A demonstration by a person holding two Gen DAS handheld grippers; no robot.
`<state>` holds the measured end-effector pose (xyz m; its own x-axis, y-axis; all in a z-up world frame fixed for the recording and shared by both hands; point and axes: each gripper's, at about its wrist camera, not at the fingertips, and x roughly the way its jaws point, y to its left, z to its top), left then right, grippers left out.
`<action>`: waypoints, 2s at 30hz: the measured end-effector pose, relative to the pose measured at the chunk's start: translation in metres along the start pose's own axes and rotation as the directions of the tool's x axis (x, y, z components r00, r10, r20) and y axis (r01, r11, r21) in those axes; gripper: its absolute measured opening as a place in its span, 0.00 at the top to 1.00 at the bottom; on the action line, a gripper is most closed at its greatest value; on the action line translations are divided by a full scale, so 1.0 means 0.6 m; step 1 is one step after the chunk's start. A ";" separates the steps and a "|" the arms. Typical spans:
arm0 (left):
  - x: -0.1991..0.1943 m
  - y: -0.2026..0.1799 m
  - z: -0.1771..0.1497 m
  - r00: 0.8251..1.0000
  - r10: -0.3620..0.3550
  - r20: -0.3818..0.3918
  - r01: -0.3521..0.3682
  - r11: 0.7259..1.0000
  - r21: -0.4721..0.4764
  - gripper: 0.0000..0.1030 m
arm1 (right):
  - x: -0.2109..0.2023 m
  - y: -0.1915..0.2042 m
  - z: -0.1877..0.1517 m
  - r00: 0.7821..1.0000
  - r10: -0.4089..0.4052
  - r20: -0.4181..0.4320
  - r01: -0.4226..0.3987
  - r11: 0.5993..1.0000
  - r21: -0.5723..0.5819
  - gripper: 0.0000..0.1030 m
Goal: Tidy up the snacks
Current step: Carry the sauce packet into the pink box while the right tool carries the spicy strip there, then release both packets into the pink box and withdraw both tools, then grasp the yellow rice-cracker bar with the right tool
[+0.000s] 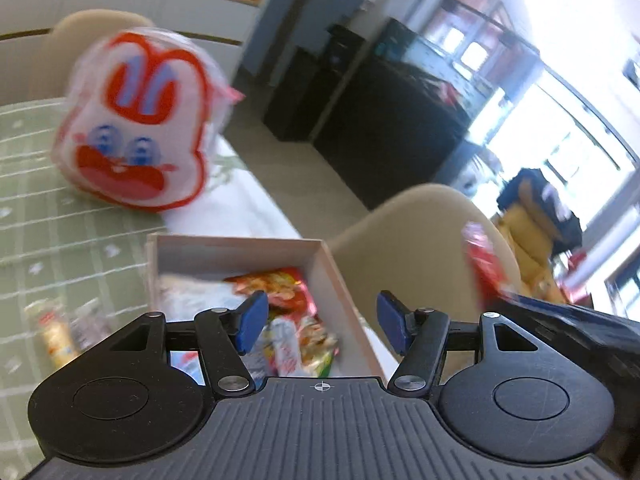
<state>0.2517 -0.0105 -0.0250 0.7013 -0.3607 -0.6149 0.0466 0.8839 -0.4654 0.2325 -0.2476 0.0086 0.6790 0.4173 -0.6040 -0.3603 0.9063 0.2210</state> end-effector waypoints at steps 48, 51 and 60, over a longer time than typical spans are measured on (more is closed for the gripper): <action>-0.308 0.305 -0.314 0.966 0.232 -0.112 -0.257 0.857 -0.447 0.36 | 0.419 0.410 -0.095 0.877 0.016 -0.480 -0.147 0.961 -0.236 0.72; -0.301 0.304 -0.308 0.969 0.223 -0.106 -0.247 0.857 -0.452 0.36 | 0.362 0.401 -0.095 0.872 0.113 -0.476 -0.223 0.958 -0.181 0.72; -0.232 0.297 -0.232 0.976 0.191 -0.108 -0.219 0.890 -0.401 0.36 | 0.137 0.309 -0.155 0.908 0.154 -0.390 -0.241 0.953 -0.186 0.72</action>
<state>0.0634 0.1555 -0.1107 0.6163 -0.2149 -0.7577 -0.3972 0.7460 -0.5346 0.1620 -0.0516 -0.0716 0.3119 0.4917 -0.8130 -0.6256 0.7503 0.2137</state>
